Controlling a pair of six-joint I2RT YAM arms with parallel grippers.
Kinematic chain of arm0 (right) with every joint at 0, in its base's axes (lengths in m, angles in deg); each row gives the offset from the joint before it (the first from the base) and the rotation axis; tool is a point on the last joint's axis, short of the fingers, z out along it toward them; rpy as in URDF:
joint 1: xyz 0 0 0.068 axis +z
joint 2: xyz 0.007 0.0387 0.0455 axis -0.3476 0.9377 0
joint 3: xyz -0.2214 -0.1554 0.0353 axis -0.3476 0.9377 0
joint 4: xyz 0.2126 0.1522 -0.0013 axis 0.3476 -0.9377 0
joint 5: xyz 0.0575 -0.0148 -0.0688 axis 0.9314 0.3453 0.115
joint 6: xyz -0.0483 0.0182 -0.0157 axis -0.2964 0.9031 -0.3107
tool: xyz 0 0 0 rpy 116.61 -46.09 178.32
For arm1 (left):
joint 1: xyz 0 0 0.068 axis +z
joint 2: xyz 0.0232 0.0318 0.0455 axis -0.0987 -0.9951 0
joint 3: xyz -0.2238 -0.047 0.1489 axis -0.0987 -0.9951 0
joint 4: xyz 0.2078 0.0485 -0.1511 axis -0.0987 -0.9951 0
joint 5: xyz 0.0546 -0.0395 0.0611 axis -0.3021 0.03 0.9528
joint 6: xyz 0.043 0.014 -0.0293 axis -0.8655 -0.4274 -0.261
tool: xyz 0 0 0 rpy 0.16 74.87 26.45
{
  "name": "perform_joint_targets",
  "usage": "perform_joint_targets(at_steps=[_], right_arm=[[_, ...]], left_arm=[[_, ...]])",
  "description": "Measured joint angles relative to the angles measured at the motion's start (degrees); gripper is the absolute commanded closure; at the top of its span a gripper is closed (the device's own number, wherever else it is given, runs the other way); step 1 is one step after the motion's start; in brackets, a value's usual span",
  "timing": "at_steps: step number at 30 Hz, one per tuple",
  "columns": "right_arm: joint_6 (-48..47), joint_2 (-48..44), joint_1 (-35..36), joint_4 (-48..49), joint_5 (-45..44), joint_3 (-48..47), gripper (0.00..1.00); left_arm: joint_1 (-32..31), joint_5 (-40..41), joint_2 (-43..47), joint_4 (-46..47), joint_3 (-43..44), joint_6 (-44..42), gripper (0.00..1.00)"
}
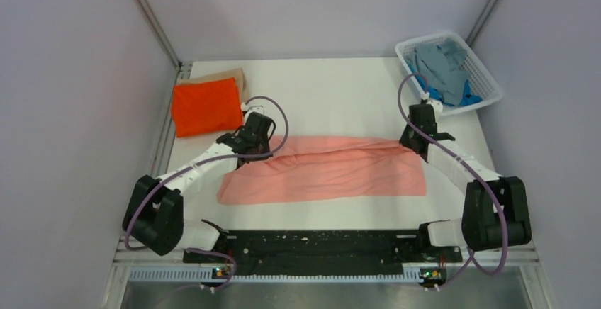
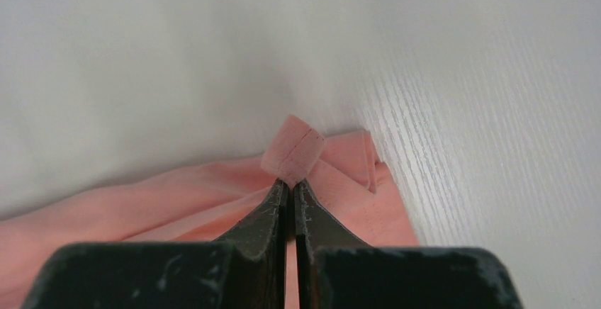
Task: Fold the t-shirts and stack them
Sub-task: Fold the other side of the tshirt into a rectangle, then rotate the tshirt 90 degrees
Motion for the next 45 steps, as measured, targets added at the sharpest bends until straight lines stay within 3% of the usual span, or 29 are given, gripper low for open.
perform_joint_targets(at_steps=[4,5,7,8,10,12,17,19,21,25,31,36,45], right_arm=[[0.00,0.00,0.00,-0.17,0.04,0.00,0.92],[0.04,0.02,0.00,-0.15,0.04,0.00,0.90],[0.07,0.00,0.00,-0.31,0.04,0.02,0.83],[0.09,0.00,0.00,-0.44,0.02,0.09,0.76],[0.35,-0.48,0.00,-1.51,-0.24,0.46,0.70],[0.59,-1.92,0.00,-3.45,-1.03,1.05,0.56],[1.70,-11.96,0.00,-7.76,-2.38,2.16,0.30],[1.53,-17.62,0.00,-7.72,-2.03,2.38,0.14],[0.90,-24.76,-0.02,-4.17,0.02,4.63,0.03],[-0.22,-35.19,0.00,4.61,7.17,11.72,0.01],[-2.01,-36.00,0.00,9.01,16.37,13.97,0.01],[-2.05,-29.62,0.00,12.07,23.52,13.81,0.01],[-1.49,-6.05,0.87,14.43,29.40,9.84,0.01]], left_arm=[[-0.11,-0.11,1.86,-0.31,-0.66,0.63,0.99],[-0.15,-0.28,2.19,-0.31,-0.96,0.81,0.95],[-0.22,-1.38,2.80,-0.07,-2.21,1.03,0.77],[-0.24,-1.84,2.84,-0.07,-2.82,1.25,0.63],[-0.44,-2.99,2.86,-0.46,-4.50,2.54,0.48],[-0.92,-3.67,3.04,-1.99,-5.75,3.32,0.31],[-4.50,-3.04,10.95,-10.27,-9.27,7.37,0.12],[-5.29,-2.54,16.79,-13.16,-9.42,8.59,0.02],[-5.33,-2.16,22.69,-11.96,-9.99,9.60,0.01],[-5.33,-3.21,27.58,-0.39,-13.68,9.99,0.01],[-5.33,-2.19,11.69,5.51,-7.65,10.27,0.01],[-5.33,-1.95,-1.27,6.62,-0.15,12.39,0.01],[-1.68,-6.36,-13.79,12.92,1.11,17.07,0.01]])
